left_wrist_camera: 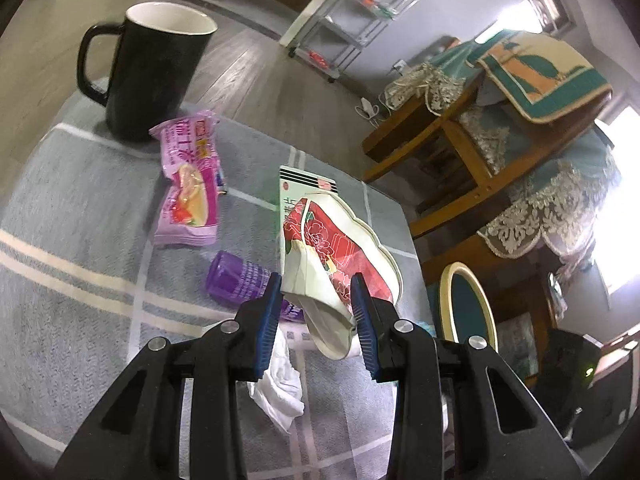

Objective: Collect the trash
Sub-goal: 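Grasp the blue glove with the right tool while the left tool grasps the red-white wrapper, then carry the glove and wrapper over the teal bin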

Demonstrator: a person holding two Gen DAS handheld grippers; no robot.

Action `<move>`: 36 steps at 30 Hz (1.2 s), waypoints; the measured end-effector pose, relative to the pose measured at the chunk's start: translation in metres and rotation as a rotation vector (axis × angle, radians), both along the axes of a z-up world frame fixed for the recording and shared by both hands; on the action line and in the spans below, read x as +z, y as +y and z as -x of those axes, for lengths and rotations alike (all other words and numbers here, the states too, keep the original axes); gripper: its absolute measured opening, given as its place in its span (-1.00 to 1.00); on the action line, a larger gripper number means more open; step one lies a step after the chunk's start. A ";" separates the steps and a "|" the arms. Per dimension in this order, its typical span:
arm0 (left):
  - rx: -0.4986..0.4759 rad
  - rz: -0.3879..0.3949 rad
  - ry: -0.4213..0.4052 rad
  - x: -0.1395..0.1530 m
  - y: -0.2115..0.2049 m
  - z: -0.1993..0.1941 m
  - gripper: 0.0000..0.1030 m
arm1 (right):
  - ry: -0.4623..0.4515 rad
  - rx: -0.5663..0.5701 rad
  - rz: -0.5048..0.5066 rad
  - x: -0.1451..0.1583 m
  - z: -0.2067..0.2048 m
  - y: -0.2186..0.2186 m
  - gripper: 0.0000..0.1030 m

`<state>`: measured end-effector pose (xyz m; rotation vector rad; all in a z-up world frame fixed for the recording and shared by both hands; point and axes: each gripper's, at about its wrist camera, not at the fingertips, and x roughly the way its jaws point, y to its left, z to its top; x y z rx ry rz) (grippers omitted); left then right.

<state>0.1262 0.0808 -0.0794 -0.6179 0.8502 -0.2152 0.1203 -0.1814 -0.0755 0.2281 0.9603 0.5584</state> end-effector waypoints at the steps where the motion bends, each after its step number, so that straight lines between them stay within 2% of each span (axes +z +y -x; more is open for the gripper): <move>1: -0.009 -0.007 -0.002 0.000 -0.003 0.000 -0.34 | -0.009 -0.005 0.000 0.003 0.001 -0.003 -0.45; 8: -0.048 -0.040 -0.014 0.002 -0.015 -0.001 -0.34 | -0.055 -0.049 -0.004 0.018 0.008 -0.031 -0.45; 21: -0.112 -0.095 -0.050 0.006 -0.035 0.002 -0.34 | -0.075 -0.161 -0.020 0.017 0.017 -0.060 -0.45; 28: -0.183 -0.136 -0.067 0.011 -0.058 0.002 -0.34 | -0.109 -0.204 -0.006 0.024 0.018 -0.071 -0.45; 36: -0.287 -0.167 -0.101 0.023 -0.103 0.000 -0.34 | -0.144 -0.280 -0.015 0.036 0.019 -0.097 -0.45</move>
